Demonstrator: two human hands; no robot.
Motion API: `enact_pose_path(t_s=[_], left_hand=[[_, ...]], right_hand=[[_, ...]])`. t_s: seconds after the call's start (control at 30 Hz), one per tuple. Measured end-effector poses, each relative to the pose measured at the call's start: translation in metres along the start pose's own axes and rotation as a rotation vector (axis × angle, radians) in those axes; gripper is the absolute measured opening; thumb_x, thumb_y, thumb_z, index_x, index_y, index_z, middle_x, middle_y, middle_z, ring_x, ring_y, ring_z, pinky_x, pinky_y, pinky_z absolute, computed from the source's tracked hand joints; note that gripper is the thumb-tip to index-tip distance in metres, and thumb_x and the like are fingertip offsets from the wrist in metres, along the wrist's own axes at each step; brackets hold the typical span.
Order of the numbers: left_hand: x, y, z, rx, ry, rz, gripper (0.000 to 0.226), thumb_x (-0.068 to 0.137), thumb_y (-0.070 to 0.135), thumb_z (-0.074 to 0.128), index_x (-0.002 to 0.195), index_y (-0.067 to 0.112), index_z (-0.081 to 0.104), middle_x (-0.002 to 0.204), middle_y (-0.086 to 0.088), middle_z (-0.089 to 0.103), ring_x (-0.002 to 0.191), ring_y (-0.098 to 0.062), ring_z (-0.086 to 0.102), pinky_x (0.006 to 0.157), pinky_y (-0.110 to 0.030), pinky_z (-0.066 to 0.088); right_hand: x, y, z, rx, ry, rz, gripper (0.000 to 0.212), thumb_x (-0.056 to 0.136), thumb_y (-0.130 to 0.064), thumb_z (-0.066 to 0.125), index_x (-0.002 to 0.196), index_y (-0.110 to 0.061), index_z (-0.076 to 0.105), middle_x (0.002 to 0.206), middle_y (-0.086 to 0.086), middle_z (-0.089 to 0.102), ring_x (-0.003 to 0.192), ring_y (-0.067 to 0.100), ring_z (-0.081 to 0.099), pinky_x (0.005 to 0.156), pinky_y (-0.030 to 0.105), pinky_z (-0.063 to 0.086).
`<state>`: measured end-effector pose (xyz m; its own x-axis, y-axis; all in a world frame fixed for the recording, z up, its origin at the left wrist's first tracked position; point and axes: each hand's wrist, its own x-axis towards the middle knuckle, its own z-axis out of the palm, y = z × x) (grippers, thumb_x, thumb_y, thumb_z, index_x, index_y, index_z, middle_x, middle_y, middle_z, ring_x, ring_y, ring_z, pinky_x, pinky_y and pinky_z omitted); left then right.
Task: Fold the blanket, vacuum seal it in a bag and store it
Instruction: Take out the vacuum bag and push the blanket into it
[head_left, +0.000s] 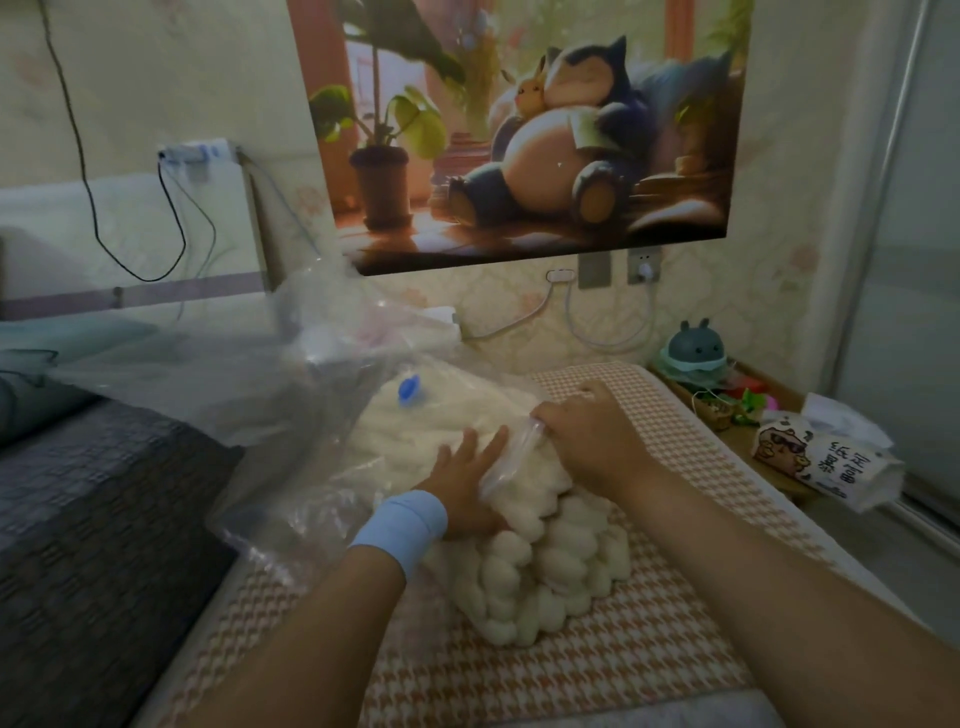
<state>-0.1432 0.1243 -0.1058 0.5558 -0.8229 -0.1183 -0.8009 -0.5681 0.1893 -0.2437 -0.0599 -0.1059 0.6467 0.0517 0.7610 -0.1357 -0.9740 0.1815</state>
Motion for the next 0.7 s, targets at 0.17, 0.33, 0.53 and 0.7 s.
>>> enact_pose_path(t_s=[0.17,0.33,0.53,0.7], left_hand=[[-0.003,-0.005,-0.013,0.083,-0.044,0.102,0.111,0.077,0.050,0.071,0.149,0.042,-0.013,0.161,-0.003,-0.010,0.147,-0.033,0.001,0.118,-0.049,0.014],[-0.020,-0.002,-0.033,0.051,-0.220,-0.039,0.089,0.092,0.045,0.058,0.153,0.026,-0.005,0.161,-0.007,-0.005,0.147,-0.028,0.009,0.118,-0.035,0.015],[0.003,0.021,-0.064,0.054,0.017,-0.180,0.078,0.089,0.072,0.029,0.138,0.016,0.050,0.145,-0.008,0.045,0.132,-0.029,0.042,0.111,-0.039,0.028],[0.044,0.058,-0.051,0.031,0.205,-0.024,0.069,0.088,0.058,0.048,0.148,0.039,0.021,0.156,-0.006,0.027,0.141,-0.029,0.027,0.113,-0.048,0.028]], right_hand=[[-0.014,0.012,-0.018,0.033,0.123,-0.164,0.019,0.090,-0.029,0.057,0.092,-0.019,0.073,0.072,-0.001,0.069,0.064,0.021,0.060,0.078,0.039,0.047],[-0.028,0.032,-0.010,0.281,-0.361,0.604,0.074,0.081,-0.059,0.063,0.145,-0.028,0.043,0.149,-0.004,0.043,0.137,0.023,0.040,0.112,0.046,0.031],[-0.022,0.033,-0.007,0.838,-0.437,0.723,0.028,0.094,-0.026,0.053,0.115,-0.026,0.072,0.112,-0.008,0.068,0.105,0.015,0.061,0.094,0.034,0.045],[-0.010,0.017,-0.002,0.794,-0.476,0.621,0.039,0.089,-0.015,0.054,0.051,-0.021,0.048,0.054,-0.009,0.050,0.056,0.010,0.045,0.066,0.037,0.038]])
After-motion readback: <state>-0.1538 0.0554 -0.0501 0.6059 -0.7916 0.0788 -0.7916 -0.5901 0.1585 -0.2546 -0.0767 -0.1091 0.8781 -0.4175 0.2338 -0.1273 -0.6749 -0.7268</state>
